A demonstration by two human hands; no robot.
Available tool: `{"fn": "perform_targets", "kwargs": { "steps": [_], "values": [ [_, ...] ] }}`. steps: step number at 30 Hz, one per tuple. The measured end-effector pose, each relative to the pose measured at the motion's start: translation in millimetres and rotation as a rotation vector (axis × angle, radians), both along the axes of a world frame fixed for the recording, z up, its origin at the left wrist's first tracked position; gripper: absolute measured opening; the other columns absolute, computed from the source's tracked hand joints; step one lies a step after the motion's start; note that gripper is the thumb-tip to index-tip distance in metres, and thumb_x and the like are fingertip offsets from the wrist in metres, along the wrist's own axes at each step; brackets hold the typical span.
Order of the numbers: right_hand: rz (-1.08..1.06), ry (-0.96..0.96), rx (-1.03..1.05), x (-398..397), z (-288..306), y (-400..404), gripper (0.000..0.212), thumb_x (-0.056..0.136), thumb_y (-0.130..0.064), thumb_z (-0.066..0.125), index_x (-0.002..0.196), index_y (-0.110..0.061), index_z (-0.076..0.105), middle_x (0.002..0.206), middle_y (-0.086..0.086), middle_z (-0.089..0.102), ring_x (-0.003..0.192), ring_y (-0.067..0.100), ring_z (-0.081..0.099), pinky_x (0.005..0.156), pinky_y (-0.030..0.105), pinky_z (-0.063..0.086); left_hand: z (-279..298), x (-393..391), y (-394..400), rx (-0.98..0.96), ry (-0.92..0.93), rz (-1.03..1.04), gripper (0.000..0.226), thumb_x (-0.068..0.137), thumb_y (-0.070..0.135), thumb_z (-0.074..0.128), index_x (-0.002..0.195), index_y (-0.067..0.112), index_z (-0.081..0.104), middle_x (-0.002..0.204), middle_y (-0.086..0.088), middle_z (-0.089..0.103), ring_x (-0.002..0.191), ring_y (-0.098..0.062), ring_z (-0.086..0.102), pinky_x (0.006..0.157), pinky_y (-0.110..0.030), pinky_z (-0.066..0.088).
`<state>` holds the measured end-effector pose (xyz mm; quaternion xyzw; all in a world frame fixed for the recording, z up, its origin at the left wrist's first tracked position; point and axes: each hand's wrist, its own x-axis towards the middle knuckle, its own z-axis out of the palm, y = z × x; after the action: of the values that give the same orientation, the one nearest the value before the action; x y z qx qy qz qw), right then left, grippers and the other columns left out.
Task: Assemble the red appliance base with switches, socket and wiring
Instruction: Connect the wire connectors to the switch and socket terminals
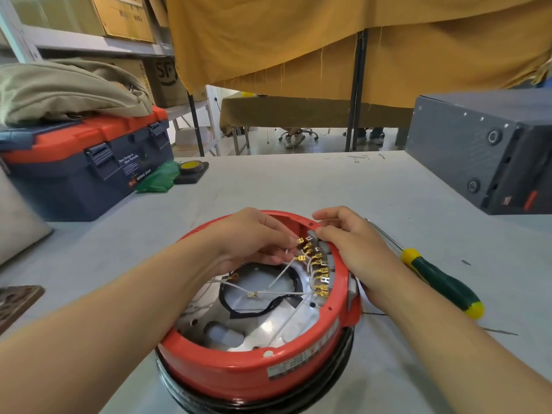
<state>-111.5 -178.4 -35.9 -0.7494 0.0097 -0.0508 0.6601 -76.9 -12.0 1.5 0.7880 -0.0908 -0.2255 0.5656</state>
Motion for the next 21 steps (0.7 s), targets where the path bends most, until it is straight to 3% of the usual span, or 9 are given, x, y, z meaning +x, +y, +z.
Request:
{"fn": "perform_targets", "kwargs": {
  "steps": [3, 6, 9, 21],
  "values": [
    [-0.022, 0.007, -0.012, 0.2, -1.2, 1.2, 0.012, 0.089, -0.016, 0.058, 0.093, -0.025, 0.065, 0.092, 0.010, 0.070, 0.078, 0.019, 0.065, 0.074, 0.035, 0.055, -3.4, 1.4, -0.3, -0.036, 0.044, -0.013, 0.015, 0.084, -0.001, 0.062, 0.073, 0.005, 0.069, 0.060, -0.007, 0.067, 0.050, -0.008, 0.060, 0.053, -0.016, 0.052],
    [-0.075, -0.033, -0.088, 0.6, -2.5, 1.5, 0.009, 0.087, -0.018, 0.059, 0.087, -0.024, 0.066, 0.084, 0.005, 0.069, 0.078, 0.017, 0.065, 0.073, 0.034, 0.054, -4.7, 1.9, -1.5, -0.070, 0.090, -0.021, 0.015, 0.085, -0.002, 0.061, 0.072, 0.003, 0.068, 0.060, -0.009, 0.066, 0.050, -0.009, 0.061, 0.053, -0.016, 0.052],
    [-0.108, -0.079, -0.154, 1.5, -2.3, 0.6, 0.009, 0.087, -0.017, 0.060, 0.088, -0.021, 0.068, 0.097, 0.004, 0.067, 0.091, 0.019, 0.064, 0.083, 0.037, 0.054, -4.9, 2.3, -2.9, -0.092, 0.122, -0.006, 0.012, 0.085, -0.002, 0.060, 0.074, 0.000, 0.067, 0.062, -0.011, 0.066, 0.050, -0.011, 0.062, 0.052, -0.016, 0.052],
    [-0.133, -0.099, -0.214, -0.3, -0.9, -0.9, 0.010, 0.087, -0.019, 0.061, 0.092, -0.022, 0.070, 0.100, 0.001, 0.065, 0.090, 0.013, 0.062, 0.074, 0.025, 0.051, -5.1, -0.5, -8.0, -0.128, 0.125, 0.007, 0.012, 0.084, -0.003, 0.060, 0.073, -0.002, 0.065, 0.061, -0.013, 0.064, 0.050, -0.012, 0.064, 0.049, -0.016, 0.051]
  ]
}}
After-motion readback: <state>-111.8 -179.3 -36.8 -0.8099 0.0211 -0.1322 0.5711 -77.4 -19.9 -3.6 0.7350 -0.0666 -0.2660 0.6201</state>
